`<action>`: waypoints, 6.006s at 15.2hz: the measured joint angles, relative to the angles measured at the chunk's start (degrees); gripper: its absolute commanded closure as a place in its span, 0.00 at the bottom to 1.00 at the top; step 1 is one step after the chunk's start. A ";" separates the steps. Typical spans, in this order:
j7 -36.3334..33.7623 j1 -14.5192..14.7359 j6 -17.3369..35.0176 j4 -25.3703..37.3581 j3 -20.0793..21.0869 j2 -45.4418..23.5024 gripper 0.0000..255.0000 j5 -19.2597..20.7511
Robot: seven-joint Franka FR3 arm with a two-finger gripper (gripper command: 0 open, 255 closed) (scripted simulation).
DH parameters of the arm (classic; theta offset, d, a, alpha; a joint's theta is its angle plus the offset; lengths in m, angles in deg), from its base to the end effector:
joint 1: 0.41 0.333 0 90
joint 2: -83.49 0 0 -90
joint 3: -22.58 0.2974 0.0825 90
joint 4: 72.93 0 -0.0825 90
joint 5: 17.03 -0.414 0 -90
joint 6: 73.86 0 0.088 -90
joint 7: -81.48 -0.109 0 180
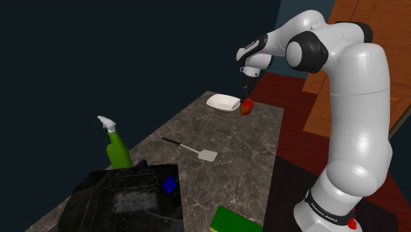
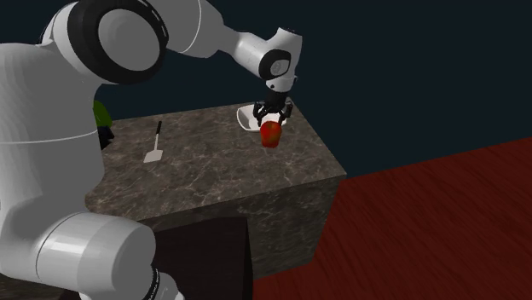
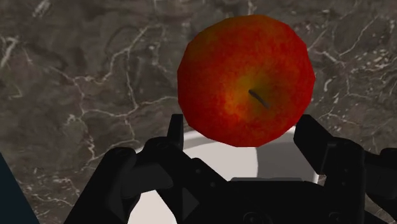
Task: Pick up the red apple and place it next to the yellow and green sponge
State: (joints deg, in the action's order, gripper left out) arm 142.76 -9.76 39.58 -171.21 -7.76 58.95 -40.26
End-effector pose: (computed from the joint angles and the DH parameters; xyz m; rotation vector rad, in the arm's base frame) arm 0.5428 -0.3835 0.3265 -2.9551 -0.3342 -0.0853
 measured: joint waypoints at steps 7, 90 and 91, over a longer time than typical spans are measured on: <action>-1.40 0.26 -3.85 2.29 -0.64 1.90 1.00 1.45; -80.30 27.93 -9.59 -42.30 53.71 70.52 1.00 -0.69; -81.63 28.16 -8.92 -41.68 55.22 69.67 1.00 -1.35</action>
State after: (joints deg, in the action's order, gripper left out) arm 61.13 18.40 30.66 -212.89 47.46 128.62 -41.60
